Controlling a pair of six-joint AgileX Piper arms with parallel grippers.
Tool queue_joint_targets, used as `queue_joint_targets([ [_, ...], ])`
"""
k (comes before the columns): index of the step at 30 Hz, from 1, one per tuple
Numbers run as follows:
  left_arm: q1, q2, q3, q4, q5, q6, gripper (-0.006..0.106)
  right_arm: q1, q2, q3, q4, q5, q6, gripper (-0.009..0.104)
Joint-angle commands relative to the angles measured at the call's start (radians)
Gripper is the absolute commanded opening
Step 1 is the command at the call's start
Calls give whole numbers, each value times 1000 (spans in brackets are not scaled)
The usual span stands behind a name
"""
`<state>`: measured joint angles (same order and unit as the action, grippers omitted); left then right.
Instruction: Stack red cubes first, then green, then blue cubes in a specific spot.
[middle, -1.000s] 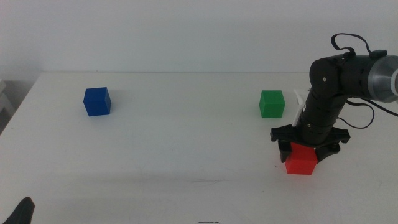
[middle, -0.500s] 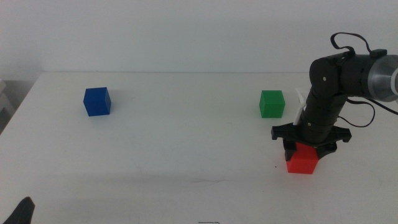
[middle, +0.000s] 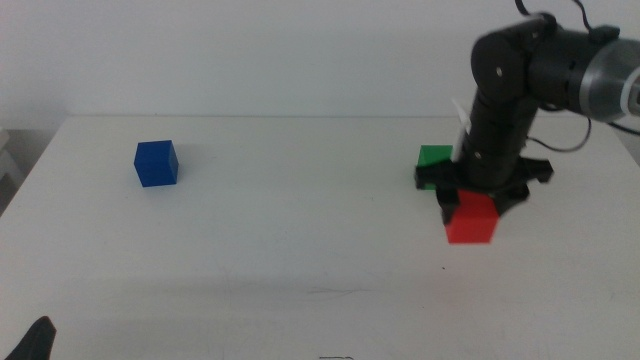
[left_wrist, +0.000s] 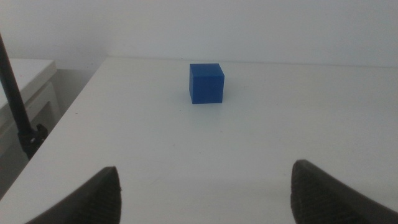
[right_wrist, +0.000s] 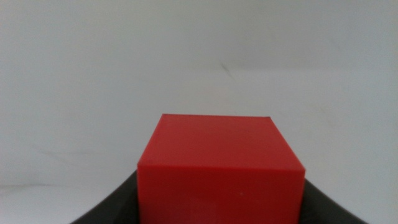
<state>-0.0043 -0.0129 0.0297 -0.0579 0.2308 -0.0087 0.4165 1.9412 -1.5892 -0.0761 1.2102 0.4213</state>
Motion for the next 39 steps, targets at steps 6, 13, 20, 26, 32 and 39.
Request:
queue_joint_targets([
  [6,-4,-20,-3,-8,-76,-8,94,49,-60,-125,-28,89,33,-1],
  [13,-4,-20,-3,-8,-76,-8,94,94,-49,-156,-30,85,85,-1],
  [20,-4,-20,-3,-8,-76,-8,94,169,3,-243,-11,90,112,-1],
  [26,-4,-20,-3,-8,-76,-8,94,222,54,-292,14,89,130,-1],
  [32,-4,-20,-3,-8,-76,-8,94,249,90,-324,41,86,146,-1],
  [39,-4,-20,-3,-8,-76,-8,94,259,100,-325,40,83,181,-1],
])
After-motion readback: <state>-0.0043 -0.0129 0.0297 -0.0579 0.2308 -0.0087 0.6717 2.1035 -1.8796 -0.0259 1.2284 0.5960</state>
